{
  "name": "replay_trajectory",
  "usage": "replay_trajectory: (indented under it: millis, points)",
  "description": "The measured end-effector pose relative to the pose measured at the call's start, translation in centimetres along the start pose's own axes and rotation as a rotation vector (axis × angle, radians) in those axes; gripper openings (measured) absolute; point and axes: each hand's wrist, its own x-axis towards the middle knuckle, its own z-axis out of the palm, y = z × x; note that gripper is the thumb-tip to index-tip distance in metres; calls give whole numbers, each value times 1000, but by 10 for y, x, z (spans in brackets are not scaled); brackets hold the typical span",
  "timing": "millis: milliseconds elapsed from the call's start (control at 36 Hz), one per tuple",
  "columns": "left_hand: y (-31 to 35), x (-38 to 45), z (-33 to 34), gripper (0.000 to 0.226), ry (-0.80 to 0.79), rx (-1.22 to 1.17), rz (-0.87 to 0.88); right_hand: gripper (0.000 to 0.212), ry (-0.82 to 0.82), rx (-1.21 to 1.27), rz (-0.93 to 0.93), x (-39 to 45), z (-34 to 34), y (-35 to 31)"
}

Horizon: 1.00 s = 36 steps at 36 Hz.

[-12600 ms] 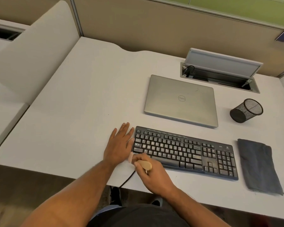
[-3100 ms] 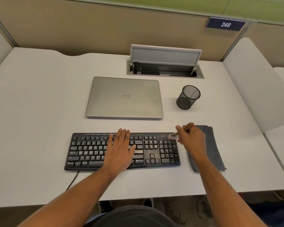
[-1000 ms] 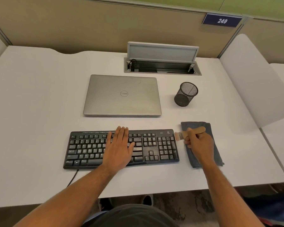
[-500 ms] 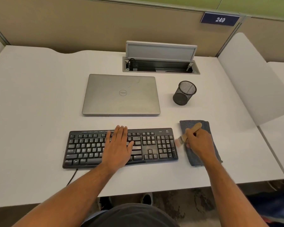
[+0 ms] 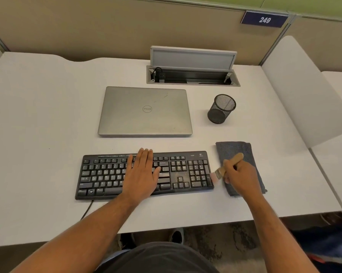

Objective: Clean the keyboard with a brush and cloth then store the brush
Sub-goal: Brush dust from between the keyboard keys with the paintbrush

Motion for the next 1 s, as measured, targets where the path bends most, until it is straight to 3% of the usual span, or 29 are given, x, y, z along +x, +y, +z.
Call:
replay_trajectory:
  millis: [56, 333, 528, 694, 833, 1000]
  points:
    - [0, 0, 0, 75, 5, 2, 1, 57, 39, 25, -18, -3, 3, 0]
    - [1, 0, 0, 76, 3, -5, -1, 47, -65, -12, 71, -14, 5, 10]
    - [1, 0, 1, 75, 19, -4, -5, 53, 167, 171, 93, -33, 14, 8]
    - [1, 0, 1, 75, 12, -9, -5, 46, 73, 152, 94, -47, 32, 13]
    - [0, 0, 1, 75, 12, 0, -6, 55, 13, 222, 121, -41, 27, 8]
    - [0, 0, 2, 76, 6, -8, -6, 23, 130, 258, -6, -21, 14, -16]
